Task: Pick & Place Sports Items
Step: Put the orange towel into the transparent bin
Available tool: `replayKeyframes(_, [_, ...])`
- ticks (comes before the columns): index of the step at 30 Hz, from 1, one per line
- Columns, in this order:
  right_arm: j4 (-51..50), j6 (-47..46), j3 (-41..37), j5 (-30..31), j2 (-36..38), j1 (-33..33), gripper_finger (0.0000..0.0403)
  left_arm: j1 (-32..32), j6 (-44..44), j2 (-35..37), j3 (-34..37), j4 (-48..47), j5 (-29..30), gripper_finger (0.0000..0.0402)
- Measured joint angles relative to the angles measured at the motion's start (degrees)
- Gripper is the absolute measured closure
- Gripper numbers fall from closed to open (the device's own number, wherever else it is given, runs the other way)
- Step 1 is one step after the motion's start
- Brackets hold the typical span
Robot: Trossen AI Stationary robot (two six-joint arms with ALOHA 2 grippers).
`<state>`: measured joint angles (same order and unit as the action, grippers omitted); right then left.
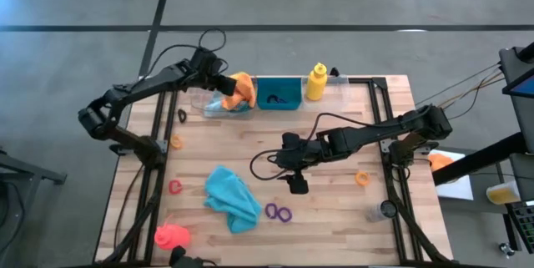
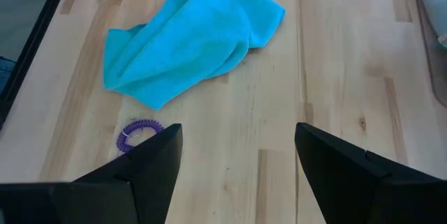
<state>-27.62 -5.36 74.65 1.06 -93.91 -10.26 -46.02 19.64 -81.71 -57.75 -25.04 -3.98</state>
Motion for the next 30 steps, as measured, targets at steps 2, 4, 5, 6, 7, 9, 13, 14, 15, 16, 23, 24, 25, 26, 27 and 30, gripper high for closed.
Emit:
replayKeyframes(2, [0.02,0.08,0.00,0.00,0.00,0.00,0.0124,-0.70,-0.35,1.86,0.50,-0.07,0.34,0.0400])
replayKeyframes(4, [0.01,0.24,0.00,0.00,-0.01,0.00,0.0124,-1.07,-1.20,3.84,0.78,-0.07,0.69,0.0400])
replayKeyframes(5, [0.01,0.41,0.00,0.01,0.00,0.01,0.0124,-1.07,-2.15,4.72,0.78,-0.11,1.38,0.0400])
replayKeyframes(6, [0.02,0.48,0.00,0.01,-0.01,0.02,0.0124,-1.07,-2.89,5.61,0.78,-0.28,1.85,0.0400])
replayKeyframes(7, [0.02,0.60,0.00,0.02,0.00,0.02,0.0124,-1.07,-3.46,6.31,0.76,-0.72,2.45,0.0400])
replayKeyframes(9, [0.04,0.83,0.00,0.04,0.00,0.02,0.0124,-1.07,-4.32,7.47,0.78,-1.26,3.30,0.0400])
replayKeyframes(13, [0.16,1.00,0.00,0.16,-0.01,0.02,0.0124,-1.07,-5.94,8.48,0.78,-2.06,4.46,0.0400])
replayKeyframes(14, [0.15,1.00,0.00,0.17,0.00,0.02,0.0124,-0.99,-6.34,8.48,0.78,-2.11,5.02,0.0400])
replayKeyframes(15, [0.15,1.00,0.00,0.17,0.00,0.02,0.0124,-0.88,-6.72,8.48,0.78,-2.16,6.02,0.0400])
replayKeyframes(16, [0.15,0.98,0.00,0.17,0.00,0.02,0.0124,-0.86,-7.19,8.48,0.78,-2.22,7.04,0.0400])
replayKeyframes(23, [0.11,0.84,-0.16,0.15,0.00,0.02,0.0124,-0.32,-14.19,8.49,0.78,-3.57,12.01,0.0400])
replayKeyframes(24, [0.10,0.84,-0.20,0.15,0.00,0.02,0.0124,0.16,-16.36,8.50,0.78,-3.93,12.65,0.0400])
replayKeyframes(25, [0.09,0.84,-0.22,0.16,0.00,0.02,0.0124,0.75,-18.14,8.50,0.78,-4.71,14.08,0.0400])
replayKeyframes(26, [0.09,0.84,-0.22,0.20,0.00,0.02,0.0124,1.42,-19.64,8.50,0.78,-5.51,16.53,0.0400])
replayKeyframes(27, [0.11,0.84,-0.24,0.22,0.00,0.02,0.0124,2.21,-20.81,8.50,0.76,-6.00,19.56,0.0400])
replayKeyframes(30, [0.09,0.84,-0.28,0.24,0.00,0.02,0.0124,4.25,-25.00,8.67,0.72,-8.00,29.14,0.0400])
